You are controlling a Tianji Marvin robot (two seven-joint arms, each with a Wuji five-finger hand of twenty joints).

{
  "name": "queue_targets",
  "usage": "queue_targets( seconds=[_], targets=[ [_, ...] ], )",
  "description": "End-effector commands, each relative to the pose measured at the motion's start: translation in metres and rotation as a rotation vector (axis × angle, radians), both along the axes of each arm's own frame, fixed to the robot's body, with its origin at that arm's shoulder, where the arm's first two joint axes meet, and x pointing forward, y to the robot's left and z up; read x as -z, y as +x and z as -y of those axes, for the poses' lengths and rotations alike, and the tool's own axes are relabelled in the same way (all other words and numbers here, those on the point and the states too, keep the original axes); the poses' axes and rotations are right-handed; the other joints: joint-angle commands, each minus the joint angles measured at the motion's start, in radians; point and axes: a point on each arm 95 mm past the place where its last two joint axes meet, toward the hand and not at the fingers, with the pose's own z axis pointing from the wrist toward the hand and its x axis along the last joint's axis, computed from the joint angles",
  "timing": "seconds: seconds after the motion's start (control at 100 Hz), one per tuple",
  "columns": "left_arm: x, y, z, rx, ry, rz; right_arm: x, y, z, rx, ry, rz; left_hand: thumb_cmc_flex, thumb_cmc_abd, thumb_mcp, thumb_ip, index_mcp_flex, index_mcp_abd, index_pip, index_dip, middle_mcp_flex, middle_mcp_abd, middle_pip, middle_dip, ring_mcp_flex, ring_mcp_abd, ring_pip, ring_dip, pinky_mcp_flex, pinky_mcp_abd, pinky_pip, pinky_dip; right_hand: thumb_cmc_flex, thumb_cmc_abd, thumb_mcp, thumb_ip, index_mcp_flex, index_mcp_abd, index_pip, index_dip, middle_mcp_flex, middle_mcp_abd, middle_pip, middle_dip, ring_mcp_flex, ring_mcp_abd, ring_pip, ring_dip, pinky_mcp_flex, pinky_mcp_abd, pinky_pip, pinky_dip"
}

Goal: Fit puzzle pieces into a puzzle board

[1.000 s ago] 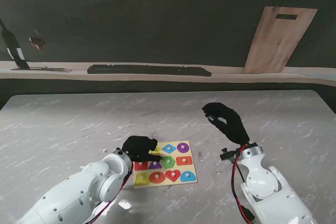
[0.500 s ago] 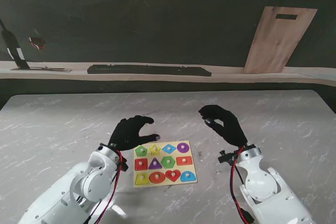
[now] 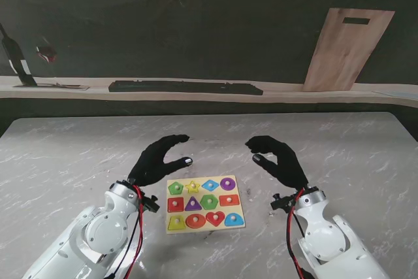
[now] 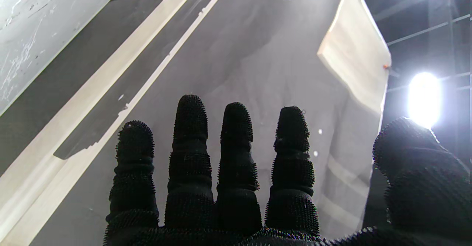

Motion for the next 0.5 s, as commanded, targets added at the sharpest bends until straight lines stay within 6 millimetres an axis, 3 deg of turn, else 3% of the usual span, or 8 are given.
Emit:
queue_targets(
  seconds=[0.0, 0.29, 0.49],
  targets=[
    [0.001, -0.003, 0.0, 0.015, -0.044, -0.007, 0.001, -0.005, -0.001, 0.002, 0.003, 0.007, -0.007, -0.014, 0.003, 0.049, 0.01, -0.036, -0.033, -0.014, -0.021, -0.02, -0.029, -0.021, -0.037, -0.032, -0.038, -0.022, -0.027, -0.001, -0.038, -0.025, 0.002, 0.001, -0.004, 0.026, -0.033, 0.011, -0.005, -0.01, -0.004, -0.006, 0.002, 0.003, -0.001, -0.012, -0.009, -0.001, 0.002, 0.006, 0.012, 0.008],
    [-0.003, -0.008, -0.007, 0.065, -0.133, -0.014, -0.006, -0.015, 0.0, -0.014, -0.047, 0.074, 0.005, -0.037, 0.007, 0.054, 0.033, -0.058, -0.056, -0.01, -0.016, -0.027, -0.066, -0.033, -0.026, -0.042, -0.086, -0.037, -0.018, -0.015, -0.107, -0.028, -0.017, -0.042, 0.025, 0.026, -0.12, 0.066, -0.057, -0.036, -0.088, -0.007, -0.034, -0.015, -0.044, -0.015, -0.048, -0.021, -0.003, -0.004, 0.005, 0.006],
    [-0.004, -0.015, -0.016, 0.045, -0.164, -0.022, -0.008, -0.019, -0.001, -0.025, -0.066, 0.09, 0.009, -0.038, 0.008, 0.053, 0.037, -0.068, -0.062, -0.007, -0.009, -0.033, -0.077, -0.037, -0.015, -0.041, -0.096, -0.036, -0.008, -0.012, -0.123, -0.021, -0.026, -0.055, 0.033, 0.024, -0.127, 0.068, -0.058, -0.036, -0.095, -0.008, -0.036, -0.018, -0.044, -0.016, -0.057, -0.026, -0.005, -0.003, 0.002, 0.006]
  ],
)
